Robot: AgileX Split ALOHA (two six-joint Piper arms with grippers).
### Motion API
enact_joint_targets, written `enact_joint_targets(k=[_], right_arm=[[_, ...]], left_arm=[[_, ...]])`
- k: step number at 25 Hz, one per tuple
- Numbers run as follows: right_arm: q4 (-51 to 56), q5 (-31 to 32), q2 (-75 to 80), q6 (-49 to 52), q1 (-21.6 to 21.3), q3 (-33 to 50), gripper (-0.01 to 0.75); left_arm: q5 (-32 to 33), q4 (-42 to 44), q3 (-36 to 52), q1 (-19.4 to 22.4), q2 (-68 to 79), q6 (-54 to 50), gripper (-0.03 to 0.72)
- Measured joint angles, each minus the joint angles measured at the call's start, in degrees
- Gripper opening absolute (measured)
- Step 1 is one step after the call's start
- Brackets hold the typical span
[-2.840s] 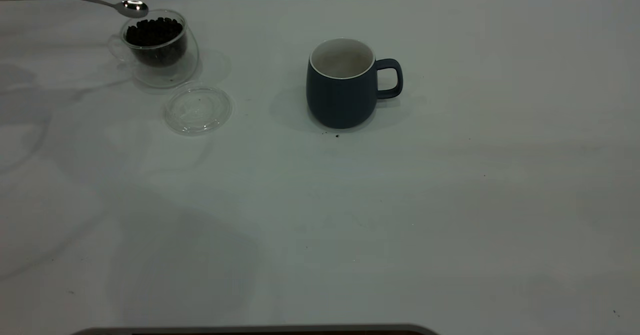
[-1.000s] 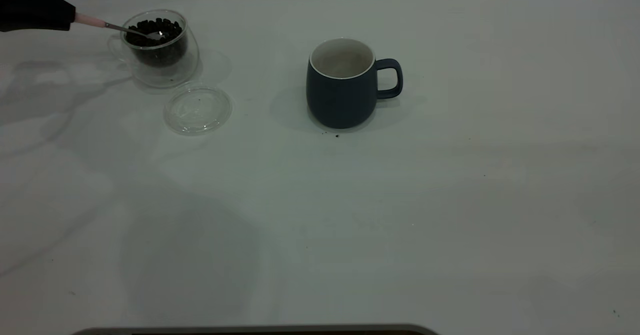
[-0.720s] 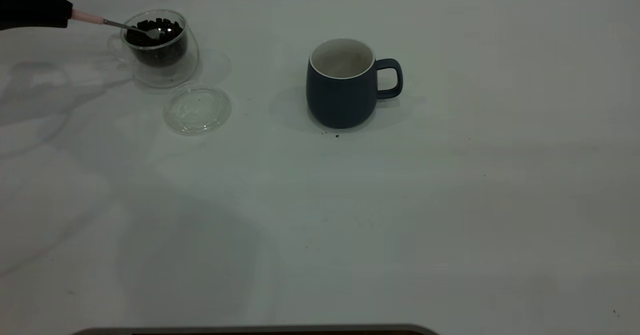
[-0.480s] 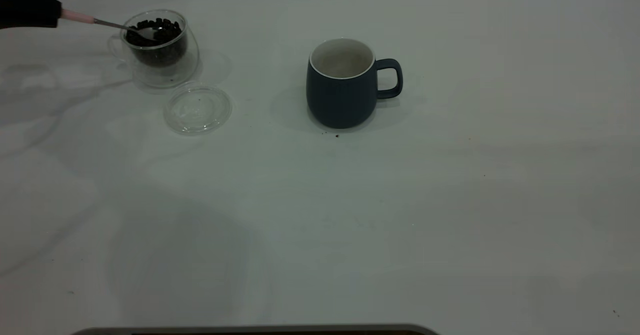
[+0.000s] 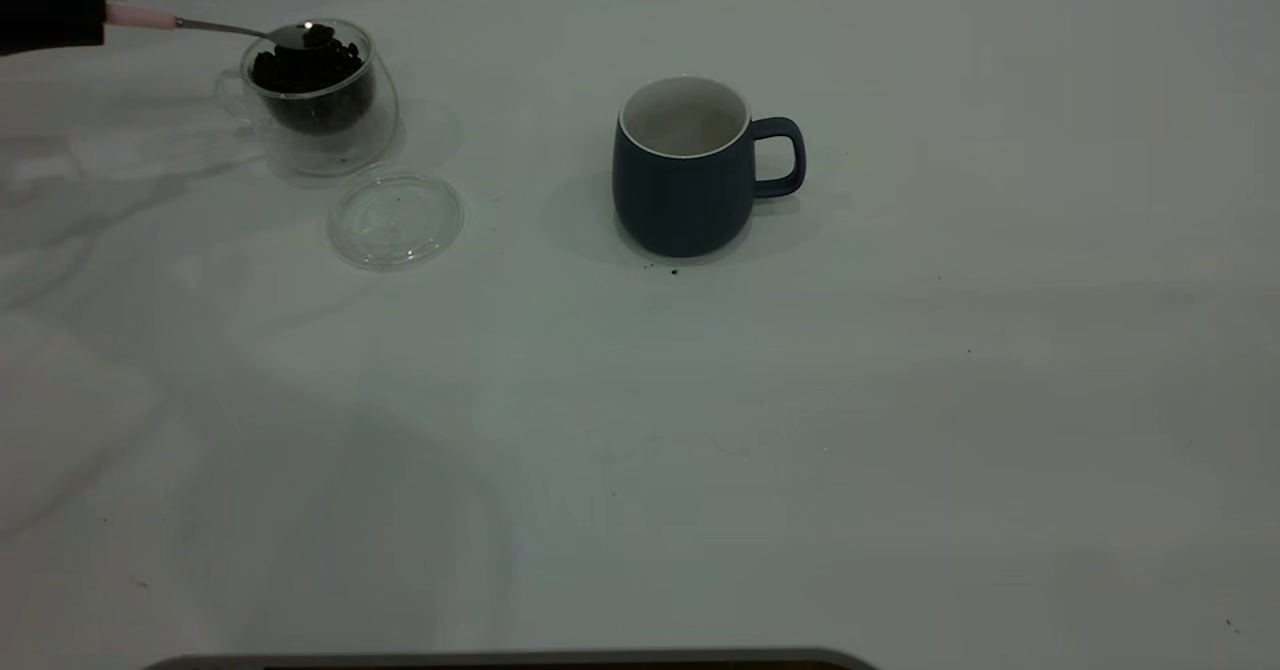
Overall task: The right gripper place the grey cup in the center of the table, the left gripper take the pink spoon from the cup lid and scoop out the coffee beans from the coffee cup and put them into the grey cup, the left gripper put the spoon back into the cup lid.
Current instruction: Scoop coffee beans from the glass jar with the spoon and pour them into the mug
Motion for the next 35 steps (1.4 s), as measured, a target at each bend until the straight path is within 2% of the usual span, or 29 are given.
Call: enact_joint_targets(k=[18, 35], right_arm=[[0.0, 0.0, 0.0, 0.0, 0.0, 0.0, 0.591], [0.0, 0.0, 0.0, 0.0, 0.0, 0.0, 0.591]], left_arm=[[0.8, -0.8, -0.1, -0.5, 0.3, -1.0, 0.125], [0.9, -0.8, -0.1, -12.2, 0.3, -2.0, 0.125]])
